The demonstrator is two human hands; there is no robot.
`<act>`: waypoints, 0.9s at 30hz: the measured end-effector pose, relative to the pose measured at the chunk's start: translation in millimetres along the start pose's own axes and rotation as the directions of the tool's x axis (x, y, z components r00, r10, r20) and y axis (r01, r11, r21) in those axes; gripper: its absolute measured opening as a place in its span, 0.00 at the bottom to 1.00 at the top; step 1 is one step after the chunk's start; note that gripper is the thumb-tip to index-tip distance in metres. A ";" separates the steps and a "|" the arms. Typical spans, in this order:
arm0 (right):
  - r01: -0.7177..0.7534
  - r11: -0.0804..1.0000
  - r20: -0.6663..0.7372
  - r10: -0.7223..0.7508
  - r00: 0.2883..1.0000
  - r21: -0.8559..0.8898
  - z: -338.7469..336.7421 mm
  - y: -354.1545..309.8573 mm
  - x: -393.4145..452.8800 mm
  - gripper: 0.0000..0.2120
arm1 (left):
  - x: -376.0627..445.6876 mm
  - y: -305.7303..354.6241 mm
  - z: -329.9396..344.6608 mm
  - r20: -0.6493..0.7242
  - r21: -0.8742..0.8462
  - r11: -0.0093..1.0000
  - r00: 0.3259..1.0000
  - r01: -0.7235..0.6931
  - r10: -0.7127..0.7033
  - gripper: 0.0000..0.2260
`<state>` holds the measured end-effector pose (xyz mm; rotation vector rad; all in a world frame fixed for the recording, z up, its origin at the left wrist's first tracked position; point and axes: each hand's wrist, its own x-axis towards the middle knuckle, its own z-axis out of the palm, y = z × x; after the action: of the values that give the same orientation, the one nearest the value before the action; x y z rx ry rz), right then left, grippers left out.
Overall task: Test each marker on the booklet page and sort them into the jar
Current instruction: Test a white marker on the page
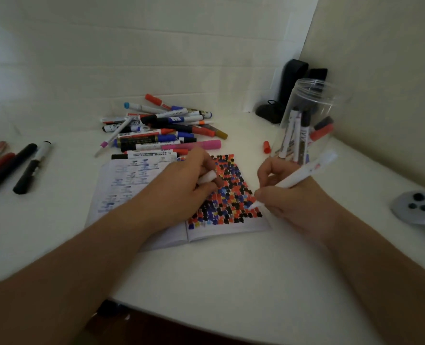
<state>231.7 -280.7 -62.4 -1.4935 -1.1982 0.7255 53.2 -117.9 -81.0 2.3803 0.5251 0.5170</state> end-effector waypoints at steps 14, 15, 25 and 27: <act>-0.111 0.932 -0.166 0.056 0.985 -0.345 10.1 3.5 0.9 0.16 | 3.8 1.2 4.7 0.072 0.218 0.972 0.994 -0.093 0.079 0.12; -0.110 0.934 -0.169 0.055 0.984 -0.340 10.6 3.5 1.0 0.16 | 4.1 1.2 4.7 0.071 0.219 0.972 0.995 -0.087 0.073 0.12; -0.113 0.926 -0.178 0.051 0.983 -0.359 12.7 6.2 1.9 0.16 | 4.2 1.3 4.4 0.070 0.200 0.976 0.995 -0.084 0.071 0.11; -0.105 0.931 -0.172 0.046 0.984 -0.350 11.1 6.0 2.0 0.15 | 4.0 1.9 4.3 0.068 0.204 0.976 0.995 -0.081 0.069 0.12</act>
<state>224.2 -274.7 -70.9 -1.8712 -1.1964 0.4382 59.0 -119.4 -81.9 2.6139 0.4836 0.4402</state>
